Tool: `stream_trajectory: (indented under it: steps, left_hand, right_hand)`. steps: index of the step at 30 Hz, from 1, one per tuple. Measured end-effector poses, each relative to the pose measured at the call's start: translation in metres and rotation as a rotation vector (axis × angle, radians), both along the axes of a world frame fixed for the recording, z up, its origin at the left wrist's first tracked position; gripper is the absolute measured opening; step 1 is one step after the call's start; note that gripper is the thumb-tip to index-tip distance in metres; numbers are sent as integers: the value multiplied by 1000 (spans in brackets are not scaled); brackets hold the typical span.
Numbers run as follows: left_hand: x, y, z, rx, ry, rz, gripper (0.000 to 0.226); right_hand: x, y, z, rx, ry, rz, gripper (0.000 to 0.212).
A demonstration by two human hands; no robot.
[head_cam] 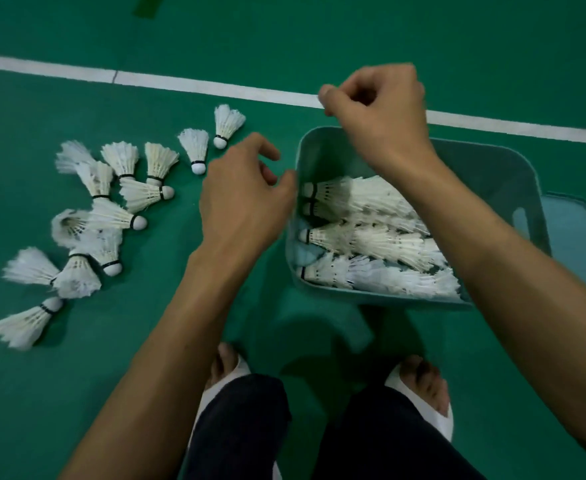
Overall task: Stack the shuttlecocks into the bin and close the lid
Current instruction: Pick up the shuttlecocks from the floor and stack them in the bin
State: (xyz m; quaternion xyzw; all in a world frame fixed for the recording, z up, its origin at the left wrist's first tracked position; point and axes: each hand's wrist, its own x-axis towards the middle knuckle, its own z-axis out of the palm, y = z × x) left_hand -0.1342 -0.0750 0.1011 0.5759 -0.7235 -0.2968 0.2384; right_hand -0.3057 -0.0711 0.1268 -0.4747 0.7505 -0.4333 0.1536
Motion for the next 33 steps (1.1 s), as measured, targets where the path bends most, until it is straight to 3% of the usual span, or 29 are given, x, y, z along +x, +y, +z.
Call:
stream_trajectory:
  steps: [3,7,10,12,15,19,22,25,33]
  left_hand:
    - [36,-20,-27,49,-76,143,26]
    - [81,-52,-72,188,-231,310,48]
    - [102,-79,-98,346,-45,504,63]
    - [106,-96,-113,429,165,666,68]
    - [102,-118,-132,459,373,927,76]
    - [92,-146,-150,377,294,1166,79]
    - [84,-158,-158,321,202,1187,63]
    - [85,-148,-155,266,231,1172,50]
    - [66,-132,-149,138,7,363,32]
  right_hand:
    - [37,-43,-10,55,8,188,28]
    - [74,-95,-32,255,113,416,20]
    - [85,-136,-49,475,259,532,15]
    - [89,-161,-61,556,299,515,16]
    - [94,-196,-74,530,267,323,25]
    - [94,-233,-89,603,236,244,31]
    - [97,-242,-99,762,262,359,23]
    - [94,-248,-109,787,286,370,8]
    - [92,-240,-88,725,188,413,12]
